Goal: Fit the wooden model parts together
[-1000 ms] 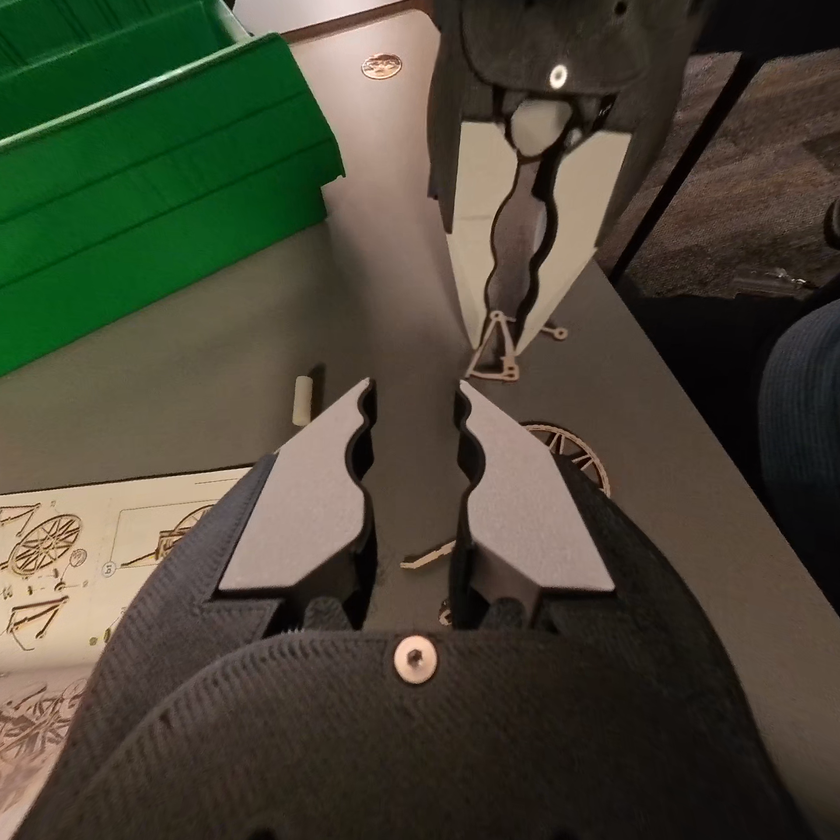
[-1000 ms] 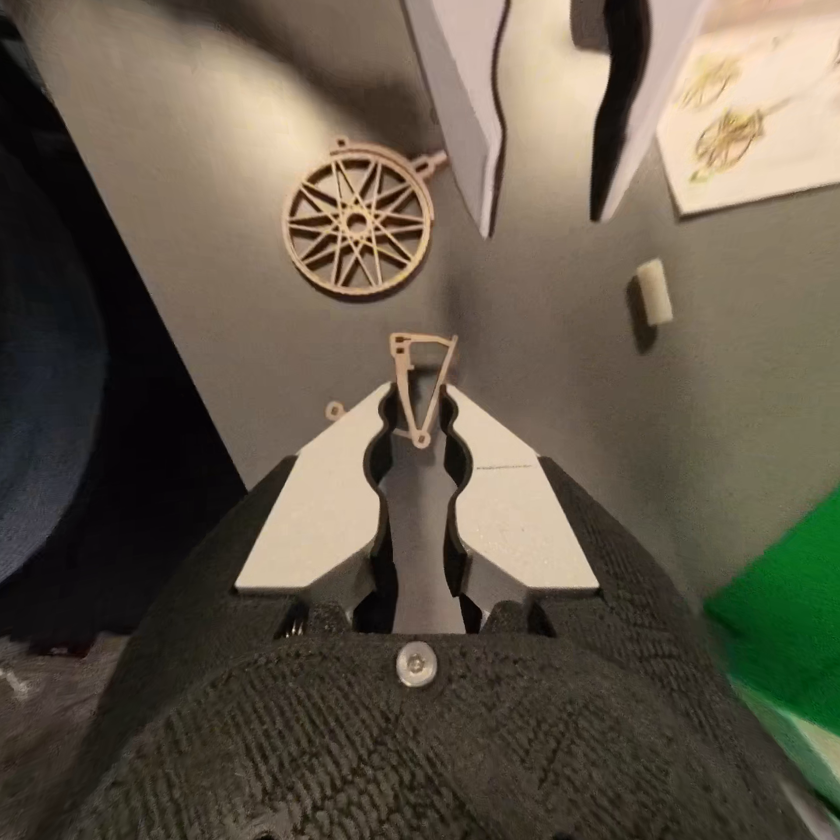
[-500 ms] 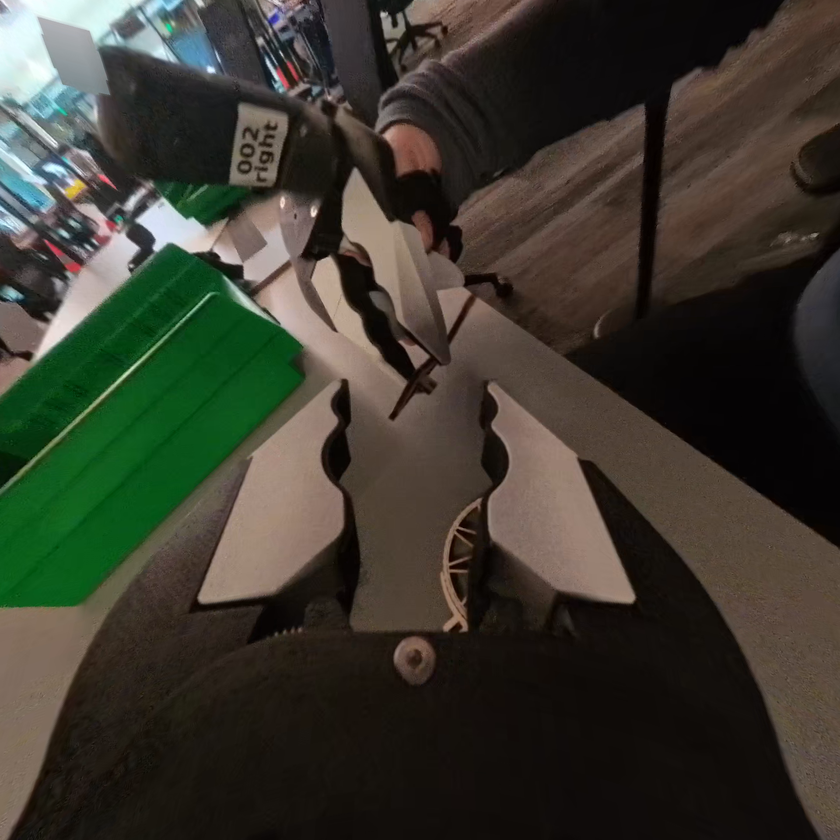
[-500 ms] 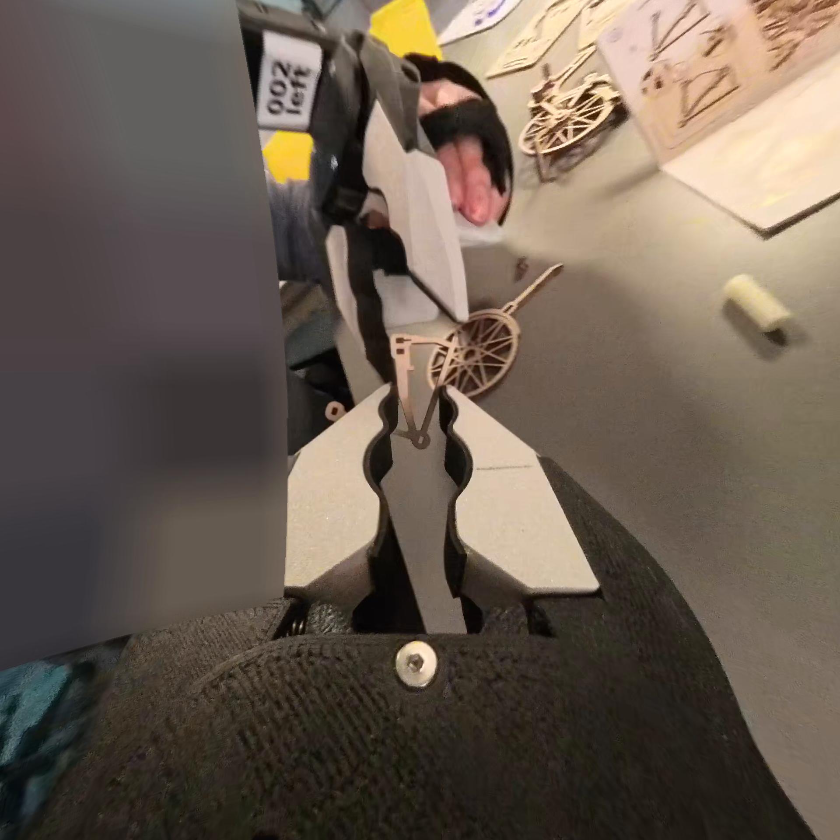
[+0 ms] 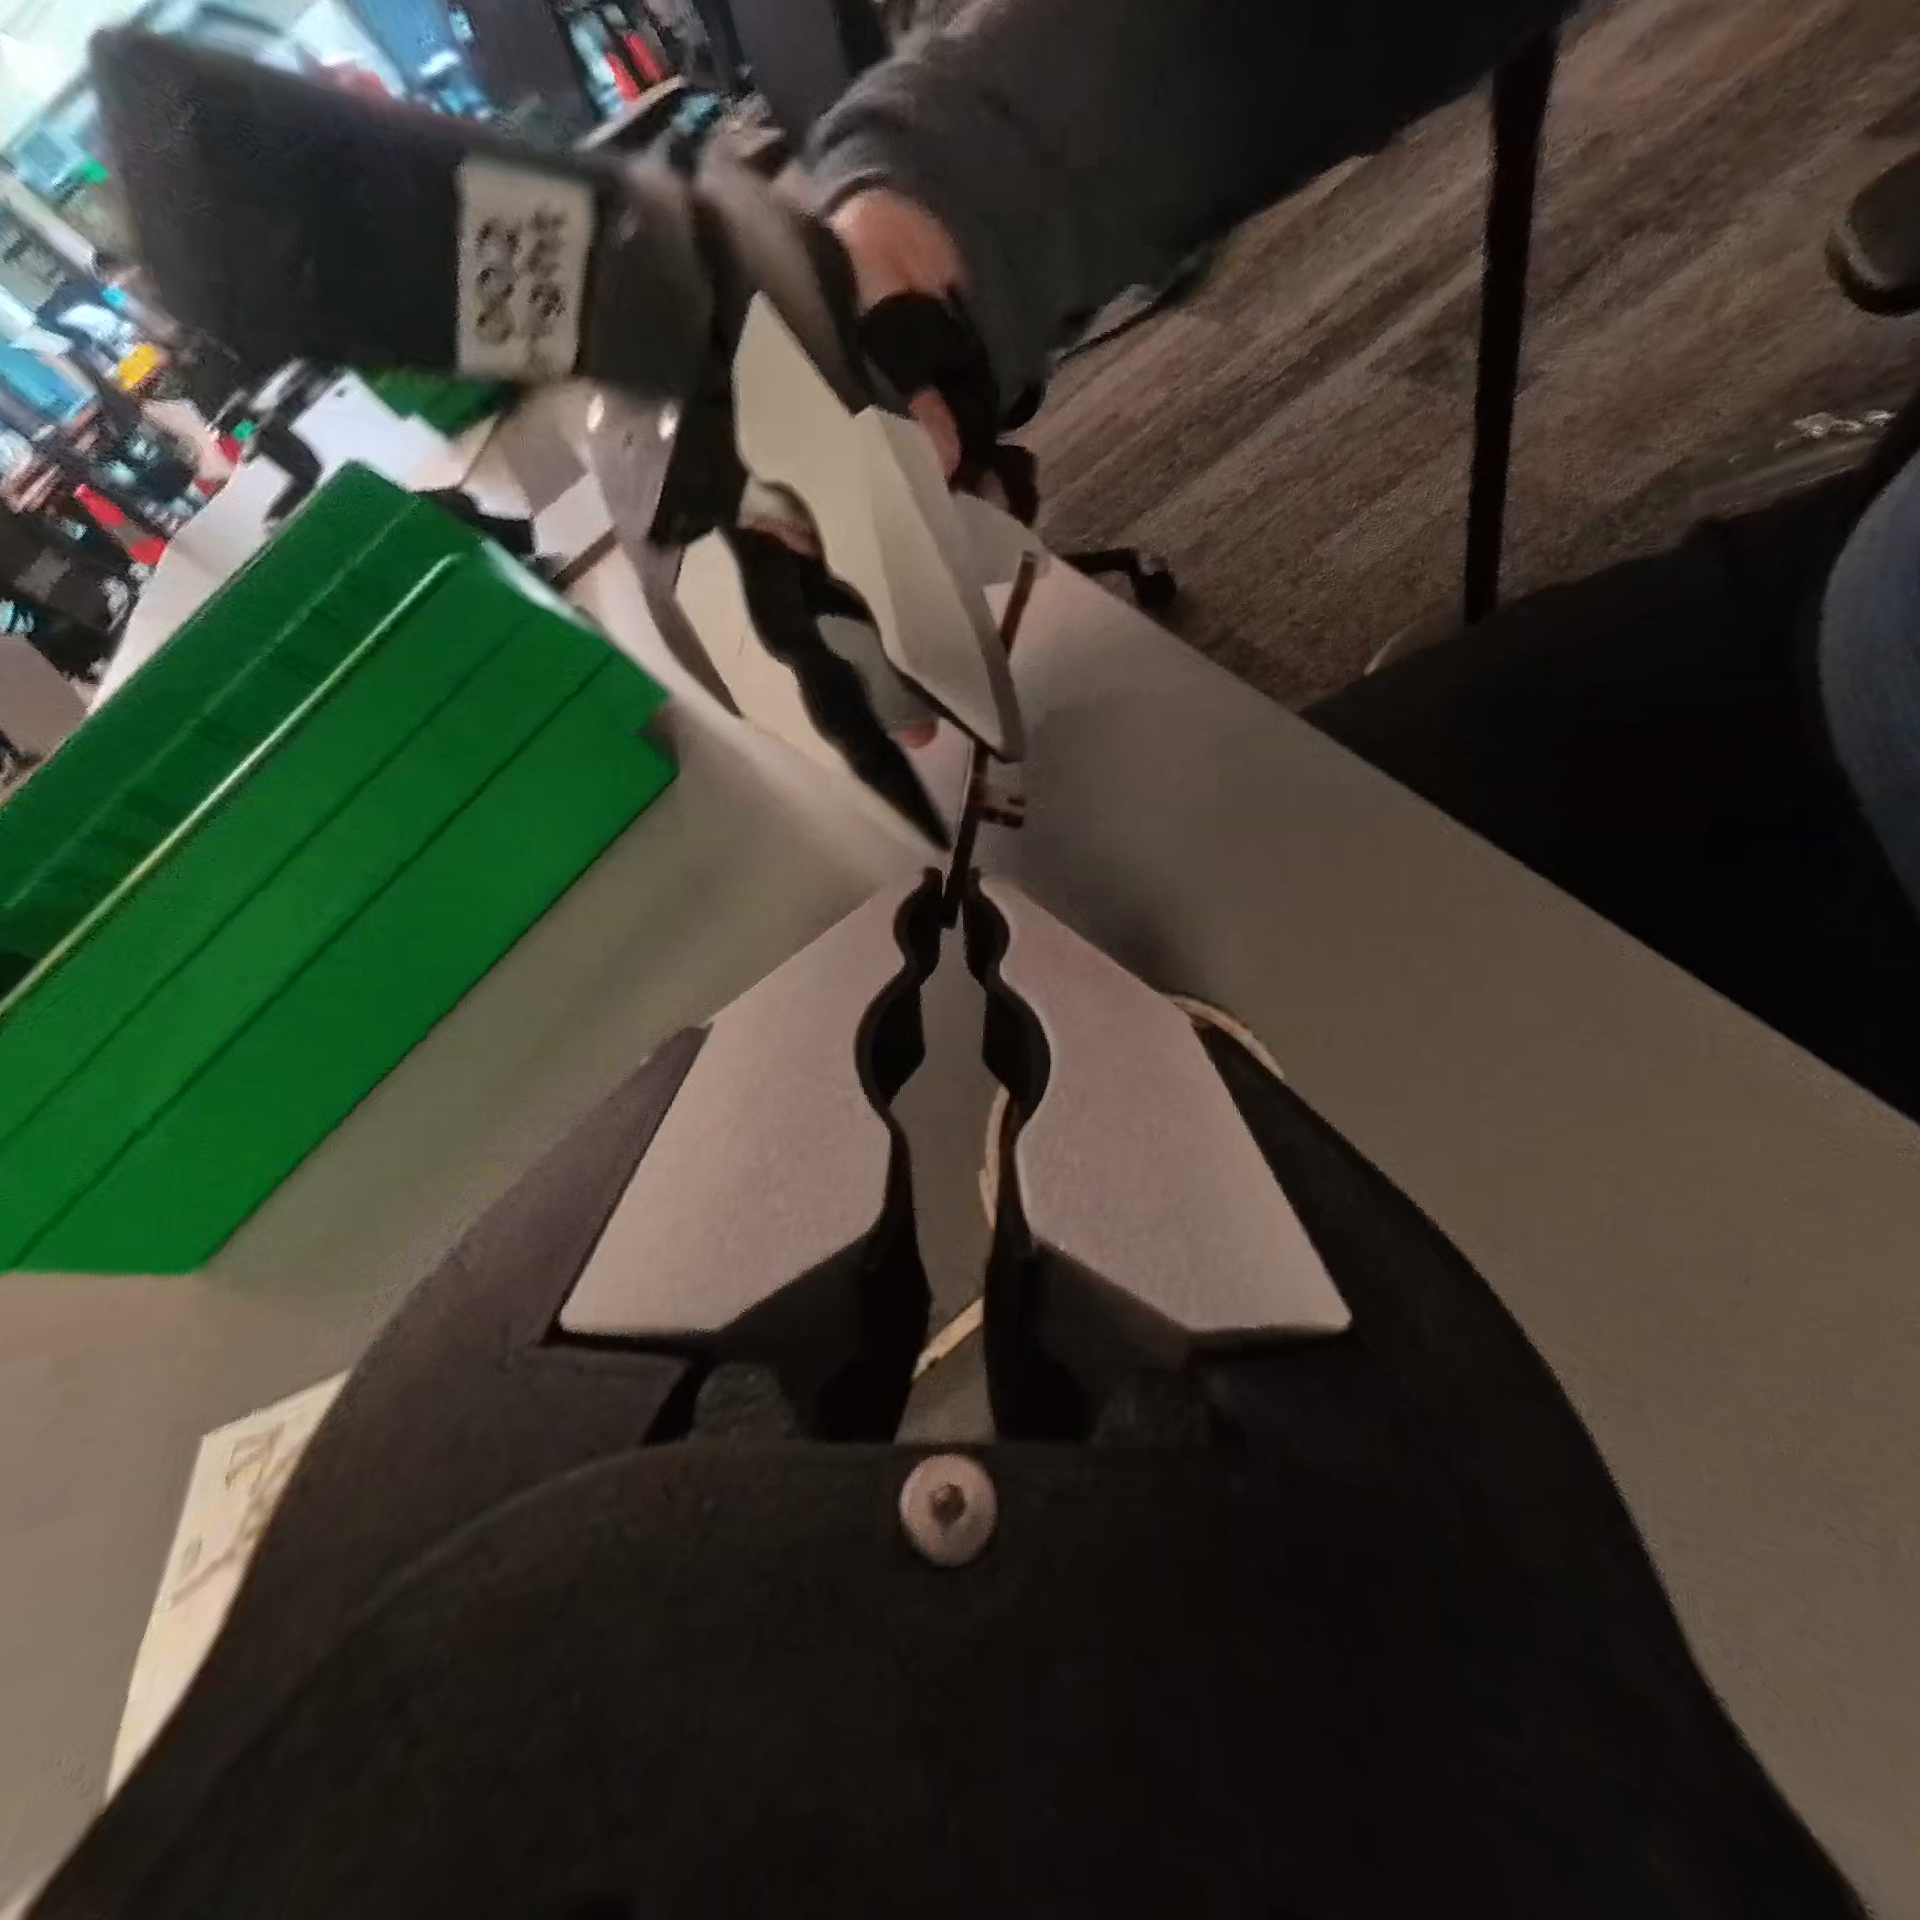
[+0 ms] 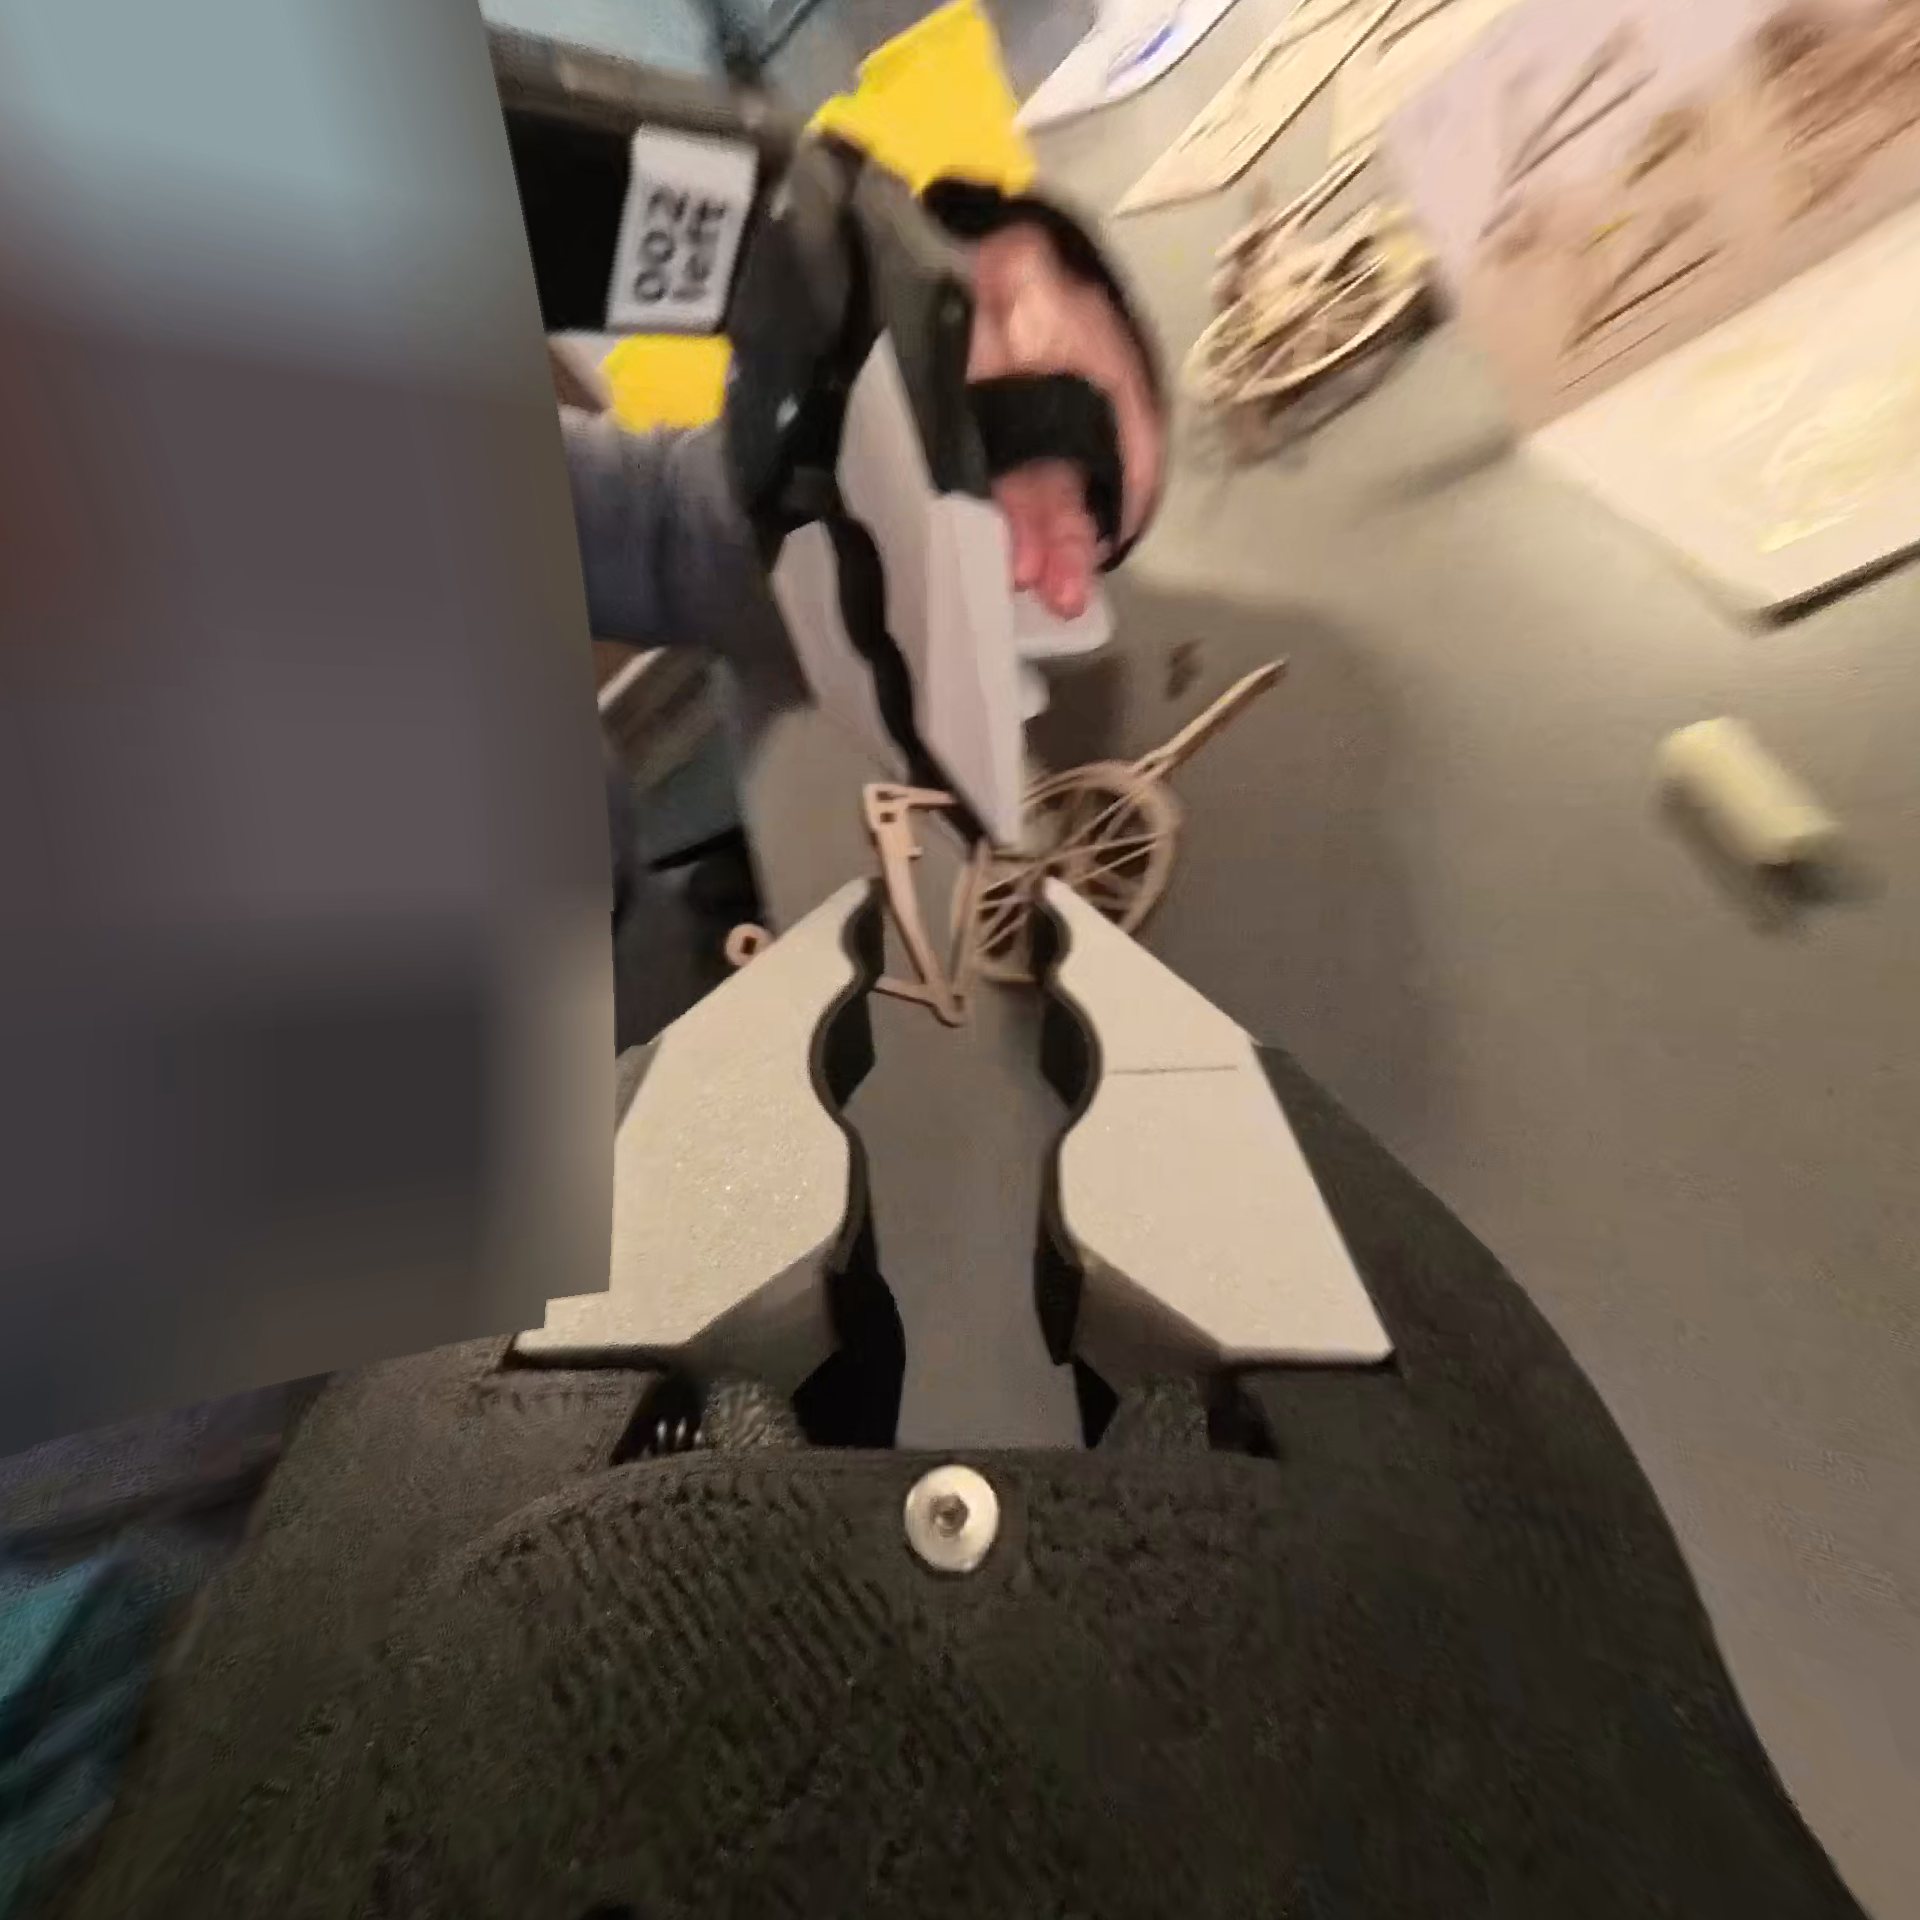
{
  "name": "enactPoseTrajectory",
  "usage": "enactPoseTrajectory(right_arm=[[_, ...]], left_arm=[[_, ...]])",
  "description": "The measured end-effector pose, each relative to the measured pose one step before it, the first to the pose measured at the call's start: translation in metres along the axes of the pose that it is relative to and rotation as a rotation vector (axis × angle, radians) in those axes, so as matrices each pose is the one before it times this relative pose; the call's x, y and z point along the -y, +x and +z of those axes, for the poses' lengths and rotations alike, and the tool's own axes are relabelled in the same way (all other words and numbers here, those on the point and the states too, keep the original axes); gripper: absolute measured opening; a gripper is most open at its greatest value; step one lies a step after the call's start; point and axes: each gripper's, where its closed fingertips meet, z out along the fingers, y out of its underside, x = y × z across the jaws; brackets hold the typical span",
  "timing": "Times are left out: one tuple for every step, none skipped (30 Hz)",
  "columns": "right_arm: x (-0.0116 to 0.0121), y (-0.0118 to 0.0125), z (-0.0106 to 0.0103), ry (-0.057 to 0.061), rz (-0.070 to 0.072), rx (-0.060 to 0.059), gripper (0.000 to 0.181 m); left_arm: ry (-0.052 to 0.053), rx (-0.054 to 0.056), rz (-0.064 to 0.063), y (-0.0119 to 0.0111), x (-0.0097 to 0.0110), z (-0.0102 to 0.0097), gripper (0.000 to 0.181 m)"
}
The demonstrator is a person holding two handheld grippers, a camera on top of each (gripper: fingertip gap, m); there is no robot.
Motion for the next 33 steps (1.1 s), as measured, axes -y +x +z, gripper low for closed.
enactPoseTrajectory(right_arm=[[0.00950,0.01009,-0.00711,0.0463,-0.0478,-0.0955,0.035],[0.01160,0.00943,-0.00849,0.0554,-0.0573,-0.0973,0.043],[0.01203,0.00778,-0.00845,0.0545,-0.0686,-0.0903,0.052],[0.01096,0.00646,-0.00762,0.0467,-0.0779,-0.0883,0.058],[0.00888,0.00328,-0.00558,0.0283,-0.0821,-0.0749,0.061],[0.00745,0.00204,-0.00346,0.0117,-0.0912,-0.0758,0.064],[0.00701,0.00206,-0.00192,0.0044,-0.1009,-0.0842,0.067],[0.00676,-0.00152,-0.00042,0.0014,-0.1006,-0.0679,0.069],[0.00535,-0.00793,0.00205,-0.0088,-0.0910,-0.0297,0.068],[0.00268,-0.01002,0.00463,-0.0264,-0.0830,-0.0161,0.067],[0.00066,-0.01102,0.00649,-0.0346,-0.0846,-0.0082,0.063],[-0.00143,-0.01148,0.00756,-0.0403,-0.0803,0.0020,0.057],[-0.00383,-0.00854,0.00856,-0.0520,-0.0675,-0.0018,0.053],[-0.00562,-0.00504,0.00848,-0.0564,-0.0551,-0.0091,0.052],[-0.00504,-0.00532,0.00799,-0.0434,-0.0432,0.0069,0.049],[-0.00351,-0.00353,0.00719,-0.0268,-0.0227,0.0054,0.045],[-0.00318,-0.00374,0.00629,-0.0265,-0.0124,0.0151,0.045],[-0.00308,-0.00411,0.00536,-0.0282,-0.0090,0.0230,0.045],[-0.00405,-0.00134,0.00469,-0.0345,-0.0130,0.0072,0.045],[-0.00462,-0.00036,0.00413,-0.0344,-0.0231,0.0011,0.044],[-0.00399,-0.00042,0.00360,-0.0290,-0.0221,0.0020,0.042],[-0.00343,-0.00182,0.00314,-0.0258,-0.0172,0.0099,0.037],[-0.00269,-0.00188,0.00268,-0.0202,-0.0108,0.0113,0.033],[-0.00118,-0.00100,0.00204,-0.0092,-0.0054,0.0044,0.031],[-0.00052,-0.00141,0.00121,-0.0009,-0.0024,0.0086,0.029],[-0.00007,-0.00170,0.00048,0.0057,0.0055,0.0127,0.026],[0.00060,-0.00156,0.00009,0.0151,0.0092,0.0124,0.024],[0.00021,-0.00154,-0.00009,0.0179,0.0094,0.0115,0.022],[-0.00041,-0.00179,-0.00003,0.0161,0.0112,0.0127,0.021],[0.00008,-0.00174,-0.00030,0.0208,0.0116,0.0129,0.021],[0.00041,-0.00160,-0.00040,0.0228,0.0142,0.0119,0.021],[-0.00004,-0.00085,-0.00038,0.0191,0.0105,0.0072,0.022],[-0.00067,-0.00037,-0.00023,0.0136,0.0044,0.0032,0.021]], left_arm=[[0.0011,0.0237,-0.0368,-0.00509,-0.00141,-0.00139,0.003],[-0.0035,0.0222,-0.0440,-0.00491,-0.00208,-0.00105,0.002],[-0.0073,0.0201,-0.0517,-0.00504,-0.00273,-0.00083,0.002],[-0.0043,0.0229,-0.0471,-0.00594,-0.00231,-0.00130,0.002],[-0.0105,0.0194,-0.0410,-0.00592,-0.00303,-0.00143,0.002],[-0.0211,0.0204,-0.0371,-0.00644,-0.00402,-0.00119,0.002],[-0.0226,0.0174,-0.0337,-0.00576,-0.00438,-0.00089,0.002],[-0.0185,0.0117,-0.0320,-0.00471,-0.00394,-0.00046,0.002],[-0.0086,0.0161,-0.0236,-0.00458,-0.00291,-0.00047,0.002],[-0.0078,0.0132,-0.0139,-0.00350,-0.00256,-0.00025,0.002],[-0.0135,0.0146,-0.0056,-0.00321,-0.00310,-0.00019,0.002],[-0.0113,0.0154,0.0068,-0.00261,-0.00257,-0.00010,0.002],[-0.0094,0.0089,0.0183,-0.00079,-0.00215,-0.00003,0.002],[-0.0106,0.0114,0.0274,-0.00043,-0.00213,0.00011,0.002],[-0.0147,0.0134,0.0346,-0.00030,-0.00269,0.00035,0.002],[-0.0159,0.0129,0.0423,0.00052,-0.00293,0.00067,0.002],[-0.0163,0.0142,0.0445,0.00065,-0.00262,0.00067,0.002],[-0.0199,0.0157,0.0410,0.00040,-0.00304,0.00065,0.002],[-0.0163,0.0090,0.0373,0.00140,-0.00228,0.00069,0.002],[-0.0125,0.0060,0.0339,0.00179,-0.00152,0.00064,0.002],[-0.0143,0.0093,0.0331,0.00121,-0.00139,0.00068,0.002],[-0.0150,0.0066,0.0316,0.00139,-0.00123,0.00098,0.002],[-0.0137,0.0040,0.0232,0.00149,-0.00069,0.00100,0.002],[-0.0123,0.0014,0.0187,0.00171,-0.00049,0.00105,0.002],[-0.0106,0.0015,0.0145,0.00142,-0.00030,0.00102,0.002],[-0.0080,0.0043,0.0143,0.00094,-0.00021,0.00054,0.002],[-0.0054,0.0112,0.0186,-0.00022,-0.00020,0.00013,0.002],[-0.0069,0.0074,0.0166,0.00006,-0.00046,0.00013,0.002],[-0.0044,0.0002,0.0102,0.00085,-0.00020,0.00036,0.002],[-0.0055,-0.0033,0.0047,0.00146,-0.00063,0.00081,0.002],[-0.0072,-0.0051,0.0049,0.00174,-0.00120,0.00120,0.002],[-0.0059,-0.0013,0.0081,0.00126,-0.00100,0.00099,0.002],[-0.0037,0.0052,0.0101,-0.00009,-0.00039,0.00049,0.002]])
